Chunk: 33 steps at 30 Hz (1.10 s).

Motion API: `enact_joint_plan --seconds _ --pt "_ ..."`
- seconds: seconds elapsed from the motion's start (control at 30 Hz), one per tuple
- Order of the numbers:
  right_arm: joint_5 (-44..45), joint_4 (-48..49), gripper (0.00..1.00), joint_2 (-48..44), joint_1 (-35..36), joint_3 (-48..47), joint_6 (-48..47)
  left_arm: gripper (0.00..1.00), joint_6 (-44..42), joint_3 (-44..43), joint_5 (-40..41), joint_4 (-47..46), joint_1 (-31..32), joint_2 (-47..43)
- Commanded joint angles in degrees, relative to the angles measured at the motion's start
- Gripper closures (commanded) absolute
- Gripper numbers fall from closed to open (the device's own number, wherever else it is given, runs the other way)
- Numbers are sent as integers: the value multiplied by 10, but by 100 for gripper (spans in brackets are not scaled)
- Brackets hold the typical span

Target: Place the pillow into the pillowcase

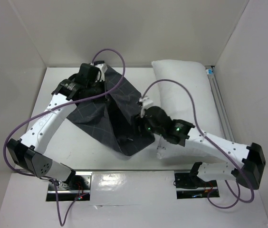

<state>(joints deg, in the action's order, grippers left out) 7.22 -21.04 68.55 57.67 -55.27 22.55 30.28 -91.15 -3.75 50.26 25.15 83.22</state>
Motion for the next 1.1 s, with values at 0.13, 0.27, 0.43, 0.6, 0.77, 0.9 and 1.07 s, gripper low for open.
enact_joint_plan --seconds 0.13,0.27,0.43,0.6,0.77,0.9,1.07 --pt "167 -100 27 96 -50 -51 36 100 4 20 -10 -27 -3 -20" --pt "230 -58 14 152 -38 -61 -26 100 4 20 -10 -27 -3 -20" --pt "152 11 10 218 -62 -56 -67 100 4 20 2 -27 -3 -15" --pt "140 40 24 317 -84 -97 -88 100 4 26 8 -27 -3 -15" --pt "125 47 92 356 -124 -137 -94 100 4 32 14 -27 -13 -15" --pt "117 76 100 361 -176 -178 -104 100 4 32 9 -35 -42 -15" --pt "62 52 100 434 -206 -295 -116 100 9 62 5 -61 -57 -3"
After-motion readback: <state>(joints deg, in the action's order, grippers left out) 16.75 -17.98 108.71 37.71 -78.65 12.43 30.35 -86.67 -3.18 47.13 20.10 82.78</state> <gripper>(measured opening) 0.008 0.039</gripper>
